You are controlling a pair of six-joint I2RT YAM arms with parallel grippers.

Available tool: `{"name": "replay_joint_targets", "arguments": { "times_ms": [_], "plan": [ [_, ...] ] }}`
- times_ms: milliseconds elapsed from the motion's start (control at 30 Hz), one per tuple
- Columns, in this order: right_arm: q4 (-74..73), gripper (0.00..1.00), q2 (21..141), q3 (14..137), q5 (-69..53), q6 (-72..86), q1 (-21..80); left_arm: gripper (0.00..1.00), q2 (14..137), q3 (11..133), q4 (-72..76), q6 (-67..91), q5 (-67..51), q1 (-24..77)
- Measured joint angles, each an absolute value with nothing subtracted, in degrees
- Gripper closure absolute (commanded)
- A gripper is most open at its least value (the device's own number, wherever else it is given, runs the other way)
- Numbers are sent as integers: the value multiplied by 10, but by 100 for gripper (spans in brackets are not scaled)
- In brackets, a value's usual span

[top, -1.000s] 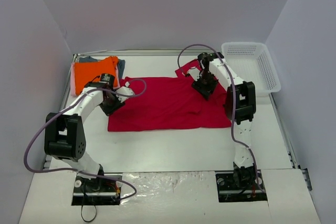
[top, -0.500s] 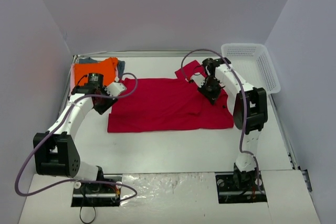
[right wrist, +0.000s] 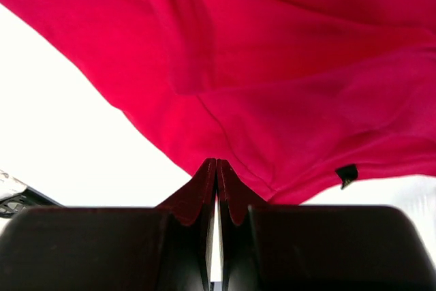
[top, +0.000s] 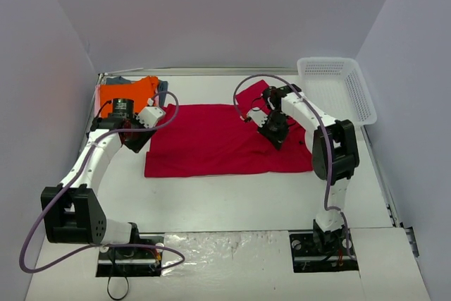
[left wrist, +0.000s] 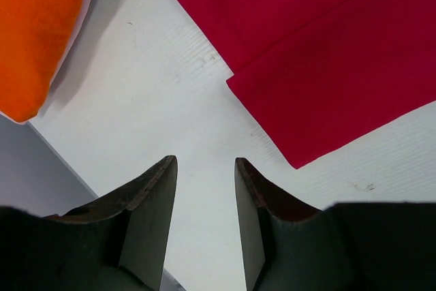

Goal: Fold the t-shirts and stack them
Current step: Fold the flattened tshirt in 1/3 of the way

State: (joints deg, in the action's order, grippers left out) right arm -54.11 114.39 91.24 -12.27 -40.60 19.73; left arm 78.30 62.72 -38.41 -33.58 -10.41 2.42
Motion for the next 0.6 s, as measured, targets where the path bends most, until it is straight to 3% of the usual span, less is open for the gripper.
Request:
{"name": "replay_joint_targets", "arguments": {
  "times_ms": [600],
  "plan": [
    [-528,100,1180,892,-149,-406,235,61,767,611,-379,-323,-107,14]
  ]
}}
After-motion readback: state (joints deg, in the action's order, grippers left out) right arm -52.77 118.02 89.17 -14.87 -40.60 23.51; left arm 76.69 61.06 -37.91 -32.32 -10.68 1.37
